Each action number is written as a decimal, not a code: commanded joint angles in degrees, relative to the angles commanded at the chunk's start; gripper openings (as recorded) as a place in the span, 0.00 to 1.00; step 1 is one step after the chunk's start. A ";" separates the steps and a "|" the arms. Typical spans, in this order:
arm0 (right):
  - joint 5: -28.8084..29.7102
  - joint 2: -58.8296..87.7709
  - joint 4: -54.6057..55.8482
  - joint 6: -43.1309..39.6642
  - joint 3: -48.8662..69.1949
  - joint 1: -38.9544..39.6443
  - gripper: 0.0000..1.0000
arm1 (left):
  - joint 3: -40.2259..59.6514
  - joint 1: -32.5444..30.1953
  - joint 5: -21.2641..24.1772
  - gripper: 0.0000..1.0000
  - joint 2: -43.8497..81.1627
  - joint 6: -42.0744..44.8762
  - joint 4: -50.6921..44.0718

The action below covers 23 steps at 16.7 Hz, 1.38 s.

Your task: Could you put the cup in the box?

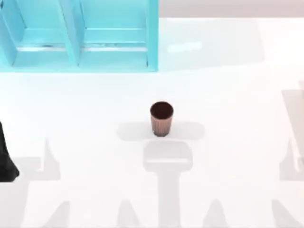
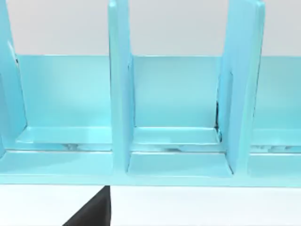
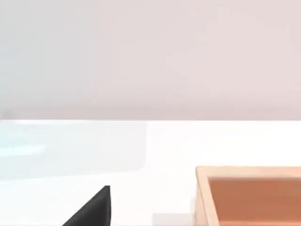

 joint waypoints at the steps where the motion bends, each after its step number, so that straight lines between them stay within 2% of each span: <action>1: 0.00 0.00 0.00 0.00 0.00 0.00 1.00 | 0.00 0.00 0.00 1.00 0.00 0.00 0.00; 5: -0.57 2.51 -1.83 0.75 3.05 1.55 1.00 | 0.00 0.00 0.00 1.00 0.00 0.00 0.00; 10: -2.49 16.24 -11.45 4.96 18.85 8.75 1.00 | 0.00 0.00 0.00 1.00 0.00 0.00 0.00; 23: -5.37 81.12 -53.44 25.12 89.11 36.12 1.00 | 0.00 0.00 0.00 1.00 0.00 0.00 0.00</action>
